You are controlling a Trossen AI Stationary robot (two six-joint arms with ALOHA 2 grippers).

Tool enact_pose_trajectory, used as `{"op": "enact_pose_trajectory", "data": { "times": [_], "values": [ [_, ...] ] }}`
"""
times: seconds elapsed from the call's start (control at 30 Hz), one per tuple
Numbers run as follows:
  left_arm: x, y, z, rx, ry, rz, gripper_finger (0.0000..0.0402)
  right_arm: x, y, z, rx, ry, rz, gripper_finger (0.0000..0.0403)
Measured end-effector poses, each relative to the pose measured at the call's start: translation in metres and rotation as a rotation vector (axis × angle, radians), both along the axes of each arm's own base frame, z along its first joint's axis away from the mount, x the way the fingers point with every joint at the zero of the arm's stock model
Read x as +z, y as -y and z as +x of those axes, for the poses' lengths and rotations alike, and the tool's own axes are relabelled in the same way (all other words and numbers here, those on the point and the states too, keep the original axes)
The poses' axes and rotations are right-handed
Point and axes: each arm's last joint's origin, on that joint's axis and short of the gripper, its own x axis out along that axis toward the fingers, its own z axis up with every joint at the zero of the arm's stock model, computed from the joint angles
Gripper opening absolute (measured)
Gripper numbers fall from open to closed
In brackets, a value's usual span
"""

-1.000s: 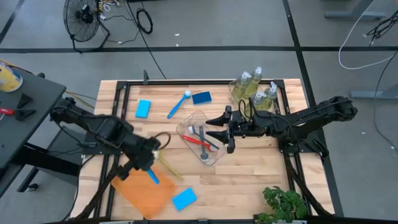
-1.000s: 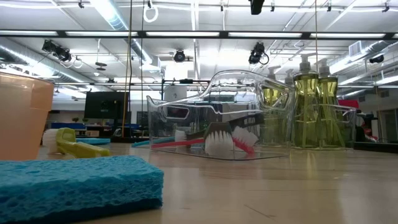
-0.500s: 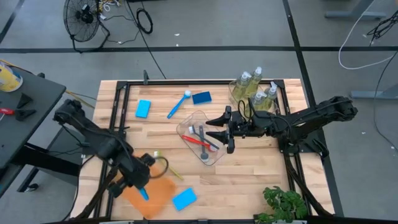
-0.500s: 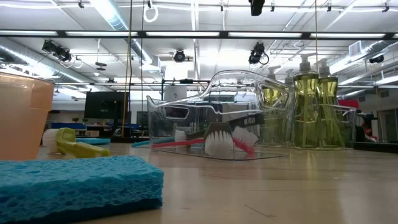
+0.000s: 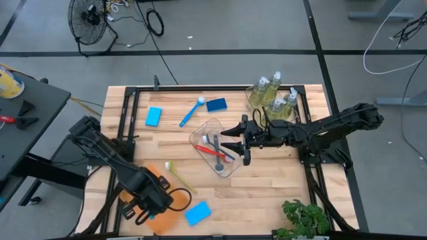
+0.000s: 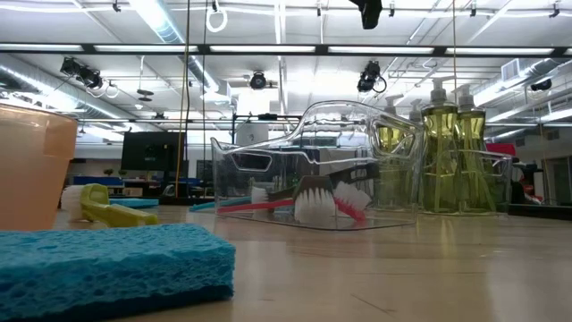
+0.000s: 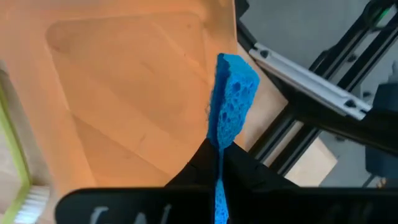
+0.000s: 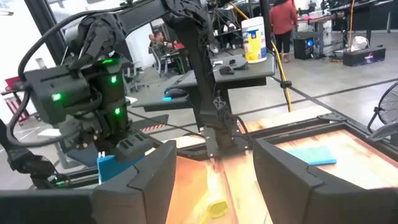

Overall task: Pick & Place Kitchen Sink Supplies
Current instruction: Put the blue sponge into the transparent orange bin

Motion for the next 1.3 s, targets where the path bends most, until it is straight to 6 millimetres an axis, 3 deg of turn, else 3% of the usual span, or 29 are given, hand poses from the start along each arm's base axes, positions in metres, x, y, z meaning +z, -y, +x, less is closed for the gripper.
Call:
{"op": "enact_pose_trajectory", "data": {
  "times": [0.27,0.47,0.9,1.3],
  "values": [
    [-0.024,0.003,0.005,-0.002,-0.026,0.062,0.0009,-0.001,0.0,0.0,0.0,-0.011,-0.002,0.0212],
    [-0.052,-0.008,-0.01,0.01,-0.11,0.068,0.0009,-0.002,0.0,0.0,0.0,-0.018,-0.003,0.0212],
    [-0.09,-0.034,-0.041,0.156,-0.014,-0.025,0.0009,-0.002,0.0,0.0,0.0,-0.025,-0.005,0.0212],
    [-0.099,-0.034,-0.047,0.06,-0.028,-0.139,0.0027,-0.003,0.0,0.0,-0.001,-0.03,-0.006,0.0212]
  ]
}}
